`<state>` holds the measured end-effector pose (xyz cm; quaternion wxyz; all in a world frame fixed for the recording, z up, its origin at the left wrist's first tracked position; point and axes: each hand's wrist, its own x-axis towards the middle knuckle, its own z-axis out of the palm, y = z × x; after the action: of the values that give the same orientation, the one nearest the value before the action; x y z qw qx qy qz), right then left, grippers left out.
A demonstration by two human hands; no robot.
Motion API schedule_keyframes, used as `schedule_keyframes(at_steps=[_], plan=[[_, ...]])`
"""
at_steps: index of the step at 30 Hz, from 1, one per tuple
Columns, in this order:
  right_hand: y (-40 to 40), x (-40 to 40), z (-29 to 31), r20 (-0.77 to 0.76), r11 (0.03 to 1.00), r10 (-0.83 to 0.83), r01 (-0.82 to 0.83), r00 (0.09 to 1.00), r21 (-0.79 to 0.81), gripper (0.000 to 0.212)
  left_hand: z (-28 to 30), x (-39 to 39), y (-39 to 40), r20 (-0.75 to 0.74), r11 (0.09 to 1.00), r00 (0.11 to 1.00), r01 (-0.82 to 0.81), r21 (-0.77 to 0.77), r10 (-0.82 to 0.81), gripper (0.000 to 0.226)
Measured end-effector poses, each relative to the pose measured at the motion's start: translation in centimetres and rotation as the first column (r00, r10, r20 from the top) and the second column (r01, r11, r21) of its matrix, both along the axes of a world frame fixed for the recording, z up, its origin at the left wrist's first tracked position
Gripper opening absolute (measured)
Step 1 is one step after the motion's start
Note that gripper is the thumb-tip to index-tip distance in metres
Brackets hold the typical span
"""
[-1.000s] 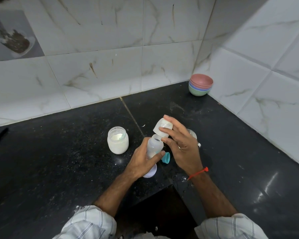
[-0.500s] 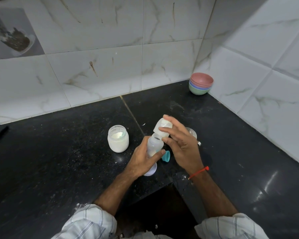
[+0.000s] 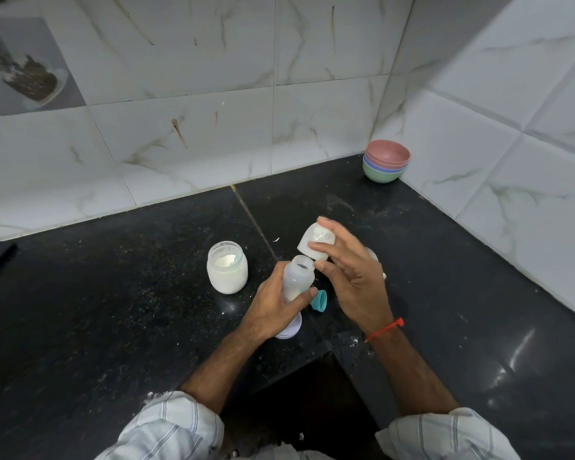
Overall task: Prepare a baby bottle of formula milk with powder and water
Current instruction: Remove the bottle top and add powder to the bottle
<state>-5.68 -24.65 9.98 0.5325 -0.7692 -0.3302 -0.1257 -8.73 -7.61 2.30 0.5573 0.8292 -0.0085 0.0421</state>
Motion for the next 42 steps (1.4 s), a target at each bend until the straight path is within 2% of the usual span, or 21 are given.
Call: schedule_keyframes(at_steps=[3,6,9,13,16,19,22,26,30,32,34,37,40,42], plan=[[0.2,0.0,-0.3,-0.001,0.994,0.053,-0.053,0.999,-0.091,0.031,0.1,0.0,-0.1,0.004,1.0,1.0,0.004,-0.006,-0.004,0.056],[0.2,0.0,-0.2,0.056,0.999,-0.023,0.025,0.998,-0.029,0.029,0.2,0.0,-0.1,0.011,1.0,1.0,0.002,-0.006,-0.002,0.054],[0.1,0.0,-0.3,0.002,0.998,0.04,-0.04,0.999,-0.053,0.029,0.4,0.1,-0.2,0.011,1.0,1.0,0.003,-0.019,-0.003,0.056],[0.1,0.0,-0.6,0.026,1.0,-0.02,0.02,0.999,-0.013,0.028,0.4,0.1,-0.2,0.01,1.0,1.0,0.004,-0.017,-0.003,0.056],[0.1,0.0,-0.4,0.008,0.999,0.022,-0.021,1.0,-0.029,0.028,0.2,0.1,-0.1,0.0,1.0,1.0,0.002,-0.008,-0.002,0.055],[0.0,0.0,-0.6,0.07,0.998,-0.068,0.067,0.995,0.01,0.028,0.0,0.1,-0.1,-0.005,1.0,1.0,0.0,0.002,0.0,0.056],[0.0,0.4,-0.5,-0.002,0.997,0.059,-0.059,0.998,-0.058,0.029,-0.3,0.0,0.0,-0.008,1.0,1.0,-0.008,-0.01,0.008,0.055],[0.1,0.2,-0.6,0.076,0.994,-0.083,0.078,0.994,0.072,0.031,-0.2,-0.1,0.0,-0.003,1.0,1.0,-0.004,0.009,0.004,0.055],[0.3,0.7,-1.5,-0.122,0.996,0.093,-0.092,0.988,0.016,0.027,-0.4,0.0,0.2,-0.012,1.0,1.0,-0.007,0.003,0.007,0.052],[0.4,0.8,-1.7,-0.201,0.991,0.082,-0.059,0.976,0.119,0.03,-0.5,-0.2,0.3,-0.012,1.0,1.0,-0.012,0.013,0.012,0.051],[0.6,0.8,-1.5,-0.339,0.958,0.078,0.023,0.937,0.285,0.039,-0.5,-0.3,0.5,-0.01,0.999,0.999,-0.033,0.009,0.033,0.049],[0.8,1.2,-2.5,-0.577,0.867,0.123,0.196,0.807,0.459,0.045,-0.6,-0.4,1.1,-0.002,0.997,0.997,-0.075,-0.004,0.075,0.05],[1.1,2.1,-4.5,-0.778,0.784,0.187,0.386,0.6,0.486,0.037,-0.8,-0.7,1.7,0.028,0.992,0.992,-0.126,-0.019,0.126,0.049],[1.3,2.5,-5.6,-0.845,0.762,0.23,0.45,0.483,0.466,0.038,-0.9,-1.0,2.3,0.048,0.986,0.985,-0.167,-0.015,0.168,0.048]])
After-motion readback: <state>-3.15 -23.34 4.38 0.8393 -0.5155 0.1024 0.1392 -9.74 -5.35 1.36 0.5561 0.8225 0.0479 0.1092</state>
